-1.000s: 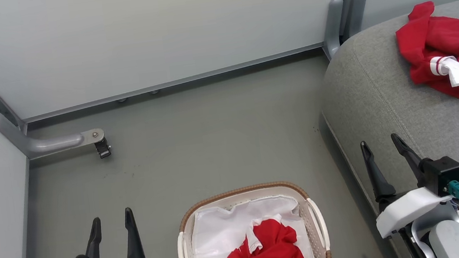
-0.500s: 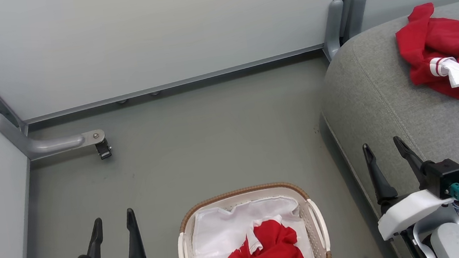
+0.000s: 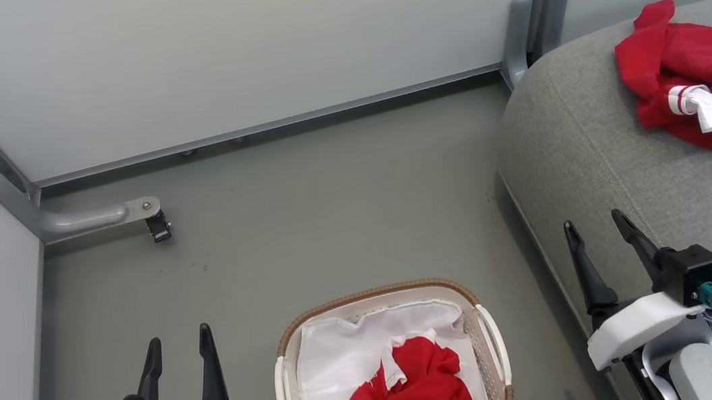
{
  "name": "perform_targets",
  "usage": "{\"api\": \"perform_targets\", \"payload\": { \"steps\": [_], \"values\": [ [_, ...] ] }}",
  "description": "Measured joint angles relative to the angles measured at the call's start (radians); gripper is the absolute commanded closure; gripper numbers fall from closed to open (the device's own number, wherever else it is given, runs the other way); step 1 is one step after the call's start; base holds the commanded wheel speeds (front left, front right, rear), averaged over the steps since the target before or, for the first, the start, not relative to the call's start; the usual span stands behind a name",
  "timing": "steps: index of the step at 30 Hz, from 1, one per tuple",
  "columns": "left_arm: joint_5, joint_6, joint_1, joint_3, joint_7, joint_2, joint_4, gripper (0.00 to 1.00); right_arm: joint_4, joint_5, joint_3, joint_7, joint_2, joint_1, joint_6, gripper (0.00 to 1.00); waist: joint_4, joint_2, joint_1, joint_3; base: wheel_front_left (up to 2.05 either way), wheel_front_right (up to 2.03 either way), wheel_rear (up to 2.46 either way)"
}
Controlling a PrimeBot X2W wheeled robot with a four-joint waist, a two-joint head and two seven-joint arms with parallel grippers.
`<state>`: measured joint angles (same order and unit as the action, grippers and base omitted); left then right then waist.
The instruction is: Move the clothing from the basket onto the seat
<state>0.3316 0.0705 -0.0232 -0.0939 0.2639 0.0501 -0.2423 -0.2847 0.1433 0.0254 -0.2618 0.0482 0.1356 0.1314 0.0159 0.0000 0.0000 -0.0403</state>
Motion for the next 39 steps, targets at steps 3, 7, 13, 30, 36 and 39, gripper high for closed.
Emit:
{"api": "perform_targets", "payload": {
  "steps": [3, 7, 13, 30, 36, 39],
  "values": [
    [-0.029, 0.006, 0.011, -0.007, 0.000, 0.000, 0.001, 0.00, 0.013, -0.003, -0.012, 0.000, 0.000, 0.014, 0.000, 0.00, 0.002, 0.0000, 0.0000, -0.019, 0.00, 0.00, 0.00],
    [-0.098, 0.027, 0.088, -0.020, 0.000, 0.004, -0.021, 0.00, 0.043, -0.009, -0.026, 0.000, 0.000, 0.048, 0.000, 0.00, 0.007, 0.0000, 0.0000, -0.061, 0.00, 0.00, 0.00],
    [-0.157, 0.053, 0.272, -0.124, 0.000, 0.032, -0.133, 0.00, 0.083, -0.017, -0.067, 0.000, 0.000, 0.113, 0.000, 0.00, 0.017, 0.0000, 0.0000, -0.157, 0.00, 0.00, 0.00],
    [-0.006, 0.059, 0.700, -0.815, -0.073, 0.085, -0.612, 0.00, 0.197, 0.022, -0.054, 0.000, 0.002, 0.320, 0.000, 0.00, 0.116, 0.0000, 0.0001, -0.526, 0.00, 0.00, 0.00],
    [0.088, 0.060, 0.763, -1.000, -0.088, 0.083, -0.676, 0.00, 0.225, 0.036, -0.035, 0.000, 0.002, 0.353, 0.000, 0.00, 0.165, 0.0000, 0.0001, -0.636, 0.00, 0.00, 0.00],
    [0.123, 0.060, 0.803, -1.064, -0.093, 0.087, -0.705, 0.00, 0.242, 0.044, -0.035, 0.000, 0.002, 0.368, 0.000, 0.00, 0.188, 0.0000, 0.0002, -0.685, 0.00, 0.00, 0.00]
  ]
}}
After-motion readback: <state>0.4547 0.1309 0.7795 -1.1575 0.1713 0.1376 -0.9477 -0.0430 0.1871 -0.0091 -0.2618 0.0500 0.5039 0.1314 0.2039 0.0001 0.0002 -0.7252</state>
